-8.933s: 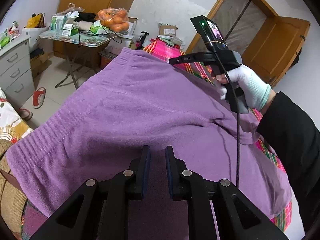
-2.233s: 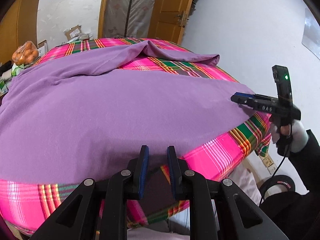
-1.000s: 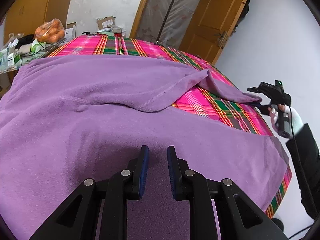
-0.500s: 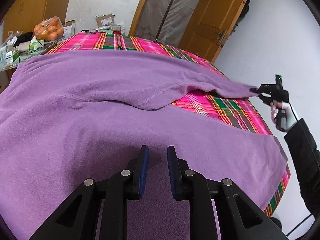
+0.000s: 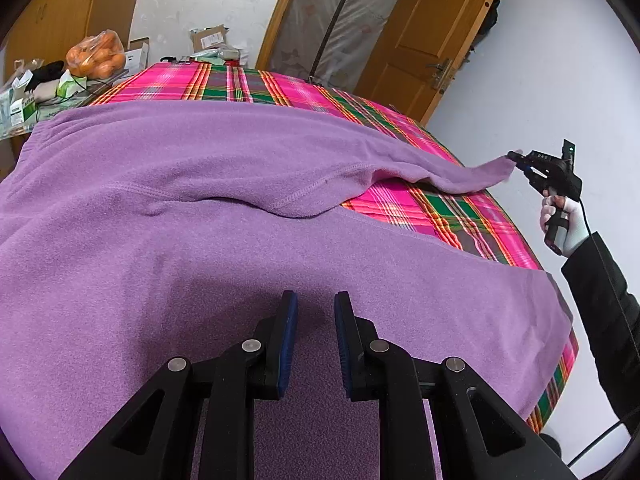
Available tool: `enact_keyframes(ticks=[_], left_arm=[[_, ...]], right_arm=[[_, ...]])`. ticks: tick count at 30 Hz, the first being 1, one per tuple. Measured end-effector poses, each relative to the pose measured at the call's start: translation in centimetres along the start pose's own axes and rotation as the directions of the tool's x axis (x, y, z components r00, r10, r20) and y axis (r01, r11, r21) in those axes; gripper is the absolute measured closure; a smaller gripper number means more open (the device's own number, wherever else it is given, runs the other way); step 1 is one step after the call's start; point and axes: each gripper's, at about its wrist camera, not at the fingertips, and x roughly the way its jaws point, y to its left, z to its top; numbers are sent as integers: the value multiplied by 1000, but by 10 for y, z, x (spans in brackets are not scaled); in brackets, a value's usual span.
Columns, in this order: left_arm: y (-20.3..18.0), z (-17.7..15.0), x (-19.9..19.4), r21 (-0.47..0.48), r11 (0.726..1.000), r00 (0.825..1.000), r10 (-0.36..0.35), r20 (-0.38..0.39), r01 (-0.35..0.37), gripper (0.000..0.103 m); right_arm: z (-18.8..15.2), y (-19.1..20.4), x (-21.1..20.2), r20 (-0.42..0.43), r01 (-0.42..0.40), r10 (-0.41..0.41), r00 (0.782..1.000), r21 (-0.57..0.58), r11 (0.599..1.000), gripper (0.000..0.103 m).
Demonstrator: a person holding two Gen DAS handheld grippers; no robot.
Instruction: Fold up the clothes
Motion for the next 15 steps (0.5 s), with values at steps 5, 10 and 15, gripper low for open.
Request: enact_keyframes(ticks=[5,10,15], left_arm=[[0,0,0,-2,1000,1000,-4,0,4,84],[0,0,-1,-2,1000,1000,-3,0,3,84],[-1,0,-1,1,1000,1000,-1,0,1,84]], right_arm=[[-18,-36,25,-169,213,-202,965,49,976,91],[-24,-51,20,-171,415,-399,901,72,907,62],[-11,-23,5,-58,326,-327,943,-21,945,57]])
